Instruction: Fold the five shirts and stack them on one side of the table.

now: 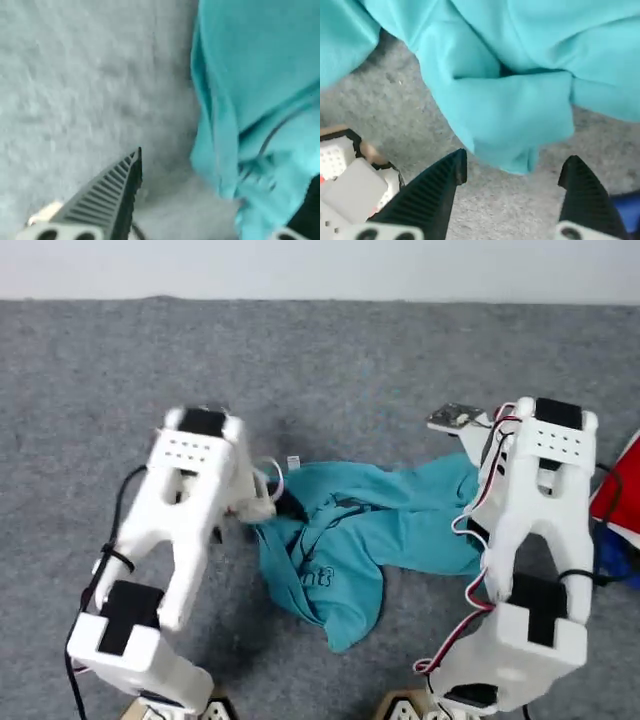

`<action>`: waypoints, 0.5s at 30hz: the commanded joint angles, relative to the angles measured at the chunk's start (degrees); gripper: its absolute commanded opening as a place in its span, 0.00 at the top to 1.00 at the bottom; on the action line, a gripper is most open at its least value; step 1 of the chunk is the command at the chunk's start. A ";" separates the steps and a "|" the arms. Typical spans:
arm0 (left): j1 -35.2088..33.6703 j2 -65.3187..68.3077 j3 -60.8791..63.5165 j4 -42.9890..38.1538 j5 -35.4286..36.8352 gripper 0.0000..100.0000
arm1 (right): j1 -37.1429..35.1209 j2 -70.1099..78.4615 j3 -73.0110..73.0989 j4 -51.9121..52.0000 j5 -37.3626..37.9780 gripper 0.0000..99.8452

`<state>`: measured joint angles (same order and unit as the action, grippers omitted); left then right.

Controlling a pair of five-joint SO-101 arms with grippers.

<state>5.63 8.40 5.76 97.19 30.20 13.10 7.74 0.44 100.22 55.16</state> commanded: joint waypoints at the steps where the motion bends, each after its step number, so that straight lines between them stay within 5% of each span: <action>1: -4.75 4.13 -9.63 -3.52 0.35 0.53 | 1.27 -5.93 0.18 -0.04 -2.11 0.72; 15: -2.46 41.49 -44.97 3.52 -7.47 0.53 | 3.38 -12.35 0.26 2.68 -3.96 0.74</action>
<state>2.55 47.60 -34.59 98.42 24.04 15.03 -2.20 0.97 100.66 51.74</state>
